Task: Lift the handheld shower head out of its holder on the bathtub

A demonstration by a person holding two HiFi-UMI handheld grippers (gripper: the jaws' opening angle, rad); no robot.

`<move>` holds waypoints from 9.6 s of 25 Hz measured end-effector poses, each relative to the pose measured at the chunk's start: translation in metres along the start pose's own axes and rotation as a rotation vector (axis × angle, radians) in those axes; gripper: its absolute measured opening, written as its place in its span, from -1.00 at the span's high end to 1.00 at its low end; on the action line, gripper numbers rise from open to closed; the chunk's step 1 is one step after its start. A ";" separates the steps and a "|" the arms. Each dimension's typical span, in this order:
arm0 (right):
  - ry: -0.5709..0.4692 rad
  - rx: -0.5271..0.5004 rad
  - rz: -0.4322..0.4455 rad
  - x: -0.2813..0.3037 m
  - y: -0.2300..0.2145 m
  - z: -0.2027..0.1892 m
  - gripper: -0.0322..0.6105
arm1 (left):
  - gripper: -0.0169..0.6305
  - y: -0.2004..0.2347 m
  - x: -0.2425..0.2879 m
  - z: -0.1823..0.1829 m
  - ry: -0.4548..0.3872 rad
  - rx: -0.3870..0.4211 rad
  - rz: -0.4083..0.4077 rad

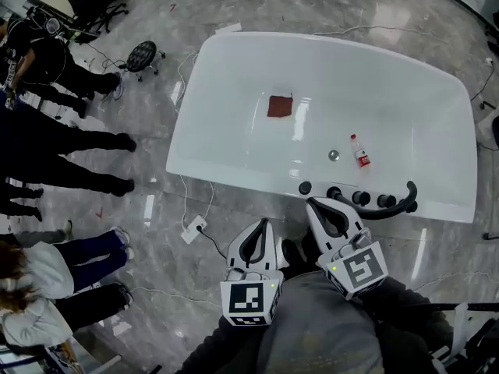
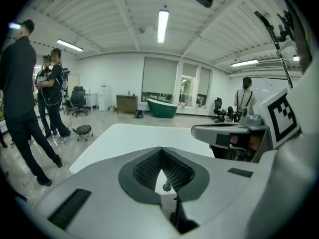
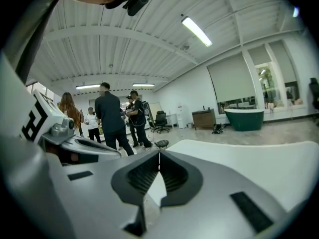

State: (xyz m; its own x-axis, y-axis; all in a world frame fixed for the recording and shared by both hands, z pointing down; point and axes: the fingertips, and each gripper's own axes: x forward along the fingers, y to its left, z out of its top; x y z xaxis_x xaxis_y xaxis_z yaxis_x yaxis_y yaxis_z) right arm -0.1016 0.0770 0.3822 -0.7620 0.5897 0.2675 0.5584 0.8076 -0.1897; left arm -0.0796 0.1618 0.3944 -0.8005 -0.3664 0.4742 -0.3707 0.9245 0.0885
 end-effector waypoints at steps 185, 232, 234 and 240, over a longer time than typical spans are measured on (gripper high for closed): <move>-0.146 -0.183 -0.138 -0.023 -0.054 0.044 0.55 | 0.94 -0.070 0.061 0.063 -0.073 0.188 -0.248; -0.258 -0.339 -0.155 -0.190 0.130 0.064 0.55 | 0.94 -0.110 -0.141 0.006 -0.122 0.115 -0.307; -0.249 -0.331 -0.161 -0.188 0.127 0.066 0.55 | 0.94 -0.110 -0.141 0.011 -0.124 0.121 -0.315; -0.248 -0.310 -0.153 -0.210 0.116 0.066 0.55 | 0.94 -0.132 -0.151 0.013 -0.135 0.125 -0.299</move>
State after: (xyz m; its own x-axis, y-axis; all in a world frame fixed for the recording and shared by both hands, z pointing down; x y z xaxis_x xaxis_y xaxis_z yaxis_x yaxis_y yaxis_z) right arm 0.1014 0.0468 0.2413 -0.8786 0.4768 0.0283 0.4758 0.8686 0.1383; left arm 0.0845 0.0937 0.2999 -0.7001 -0.6371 0.3224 -0.6462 0.7574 0.0935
